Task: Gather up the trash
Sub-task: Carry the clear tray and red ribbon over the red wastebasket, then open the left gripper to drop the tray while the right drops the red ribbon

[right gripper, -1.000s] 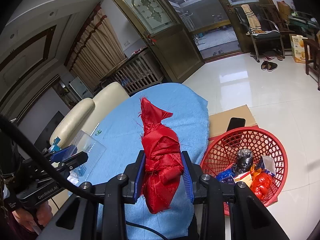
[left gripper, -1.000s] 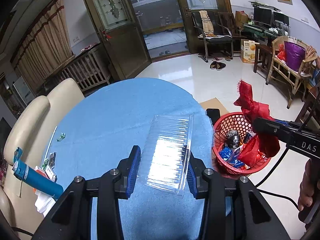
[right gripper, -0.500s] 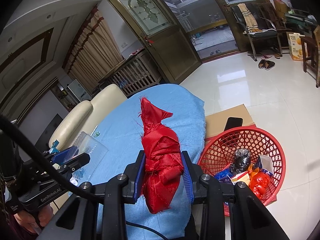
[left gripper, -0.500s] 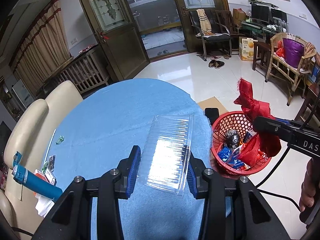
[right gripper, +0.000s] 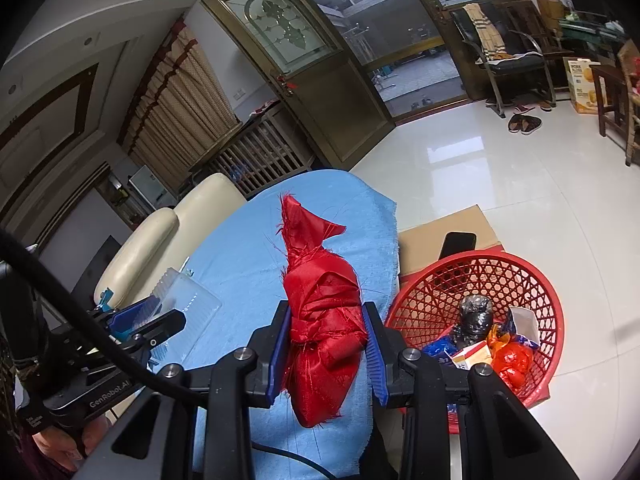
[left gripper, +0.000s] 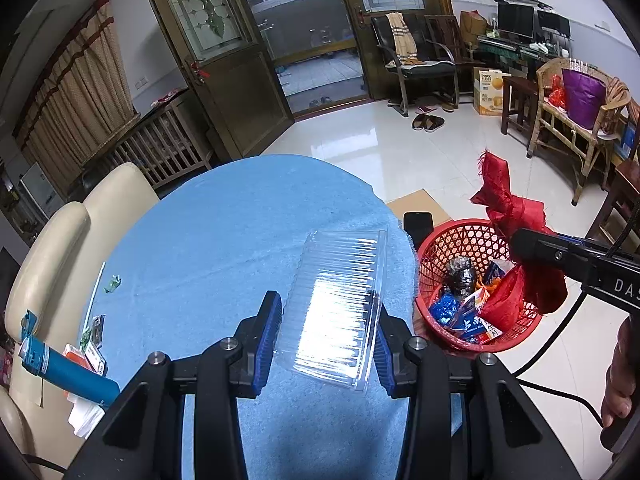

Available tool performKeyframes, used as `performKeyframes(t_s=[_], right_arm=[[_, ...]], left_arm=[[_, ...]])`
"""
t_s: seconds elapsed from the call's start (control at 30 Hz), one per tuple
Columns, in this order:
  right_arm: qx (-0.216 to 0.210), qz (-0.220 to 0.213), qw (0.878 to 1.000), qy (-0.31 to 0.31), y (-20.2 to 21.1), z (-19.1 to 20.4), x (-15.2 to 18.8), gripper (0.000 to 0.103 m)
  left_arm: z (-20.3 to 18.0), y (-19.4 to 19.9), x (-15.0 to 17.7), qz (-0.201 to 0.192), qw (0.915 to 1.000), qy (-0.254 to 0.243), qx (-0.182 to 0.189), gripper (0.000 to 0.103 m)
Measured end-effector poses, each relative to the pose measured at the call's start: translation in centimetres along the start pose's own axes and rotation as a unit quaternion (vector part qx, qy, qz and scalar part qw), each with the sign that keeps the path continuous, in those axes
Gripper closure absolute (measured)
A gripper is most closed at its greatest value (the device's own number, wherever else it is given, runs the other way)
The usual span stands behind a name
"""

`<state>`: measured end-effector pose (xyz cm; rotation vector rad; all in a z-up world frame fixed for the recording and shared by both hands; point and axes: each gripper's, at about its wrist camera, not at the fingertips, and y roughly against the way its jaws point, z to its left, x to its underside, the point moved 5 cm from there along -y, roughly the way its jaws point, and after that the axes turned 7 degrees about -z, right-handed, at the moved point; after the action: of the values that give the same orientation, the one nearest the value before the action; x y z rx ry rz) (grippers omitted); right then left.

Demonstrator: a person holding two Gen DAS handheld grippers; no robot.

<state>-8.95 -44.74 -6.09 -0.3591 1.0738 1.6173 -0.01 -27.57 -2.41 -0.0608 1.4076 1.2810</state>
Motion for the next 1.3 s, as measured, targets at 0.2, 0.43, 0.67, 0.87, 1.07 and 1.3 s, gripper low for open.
performKeyframes(t_s=[0.2, 0.43, 0.67, 0.87, 1.07, 1.3], right_arm=[[0.004, -0.002, 1.000, -0.006, 0.4, -0.4, -0.2, 0.066], [0.010, -0.007, 1.000, -0.013, 0.9, -0.8, -0.5, 0.066], [0.014, -0.010, 1.000, -0.021, 1.2, -1.3, -0.8, 0.066], [0.019, -0.014, 0.999, -0.027, 1.8, -1.6, -1.0, 0.066], [0.023, -0.014, 0.999, -0.032, 1.9, -2.0, -1.2, 0.066], [0.027, -0.015, 0.999, -0.035, 2.0, -2.5, -1.4, 0.066]], left_arm=[[-0.5, -0.5, -0.2, 0.003, 1.0000, -0.004, 0.002, 0.059], [-1.1, -0.8, -0.5, 0.002, 0.9999, -0.011, 0.004, 0.059], [-1.8, -1.3, -0.8, 0.003, 0.9998, -0.018, 0.009, 0.059], [-2.3, -1.7, -1.0, 0.004, 0.9997, -0.021, 0.013, 0.059], [-3.0, -2.1, -1.2, 0.005, 0.9995, -0.026, 0.019, 0.064], [-3.4, -3.1, -0.8, 0.014, 0.9992, -0.026, 0.025, 0.066]])
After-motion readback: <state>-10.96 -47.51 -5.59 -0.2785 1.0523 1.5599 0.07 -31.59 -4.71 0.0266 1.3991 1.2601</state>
